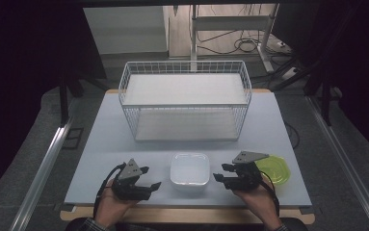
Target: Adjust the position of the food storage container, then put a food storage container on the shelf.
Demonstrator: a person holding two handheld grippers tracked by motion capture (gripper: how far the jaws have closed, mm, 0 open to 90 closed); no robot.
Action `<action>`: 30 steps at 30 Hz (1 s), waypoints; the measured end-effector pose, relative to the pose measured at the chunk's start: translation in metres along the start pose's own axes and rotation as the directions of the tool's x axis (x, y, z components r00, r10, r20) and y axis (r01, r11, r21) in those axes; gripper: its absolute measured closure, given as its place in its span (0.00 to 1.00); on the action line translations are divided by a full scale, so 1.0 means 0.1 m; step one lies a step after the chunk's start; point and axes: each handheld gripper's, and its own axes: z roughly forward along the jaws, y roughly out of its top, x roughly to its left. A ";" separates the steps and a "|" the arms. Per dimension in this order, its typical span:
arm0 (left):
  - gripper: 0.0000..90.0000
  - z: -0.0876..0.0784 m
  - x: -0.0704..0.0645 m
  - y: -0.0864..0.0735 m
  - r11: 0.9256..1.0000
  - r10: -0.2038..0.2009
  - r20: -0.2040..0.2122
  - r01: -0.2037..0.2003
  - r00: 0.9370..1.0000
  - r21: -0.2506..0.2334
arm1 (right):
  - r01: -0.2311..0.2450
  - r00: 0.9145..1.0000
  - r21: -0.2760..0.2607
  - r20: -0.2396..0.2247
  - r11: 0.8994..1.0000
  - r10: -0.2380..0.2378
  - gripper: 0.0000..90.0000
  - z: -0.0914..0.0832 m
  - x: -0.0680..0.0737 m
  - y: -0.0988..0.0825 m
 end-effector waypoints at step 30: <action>0.03 -0.01 0.06 -0.12 0.998 -0.030 0.027 0.031 0.999 -0.046 | -0.016 0.999 -0.052 -0.047 0.999 0.014 0.10 0.07 0.02 -0.06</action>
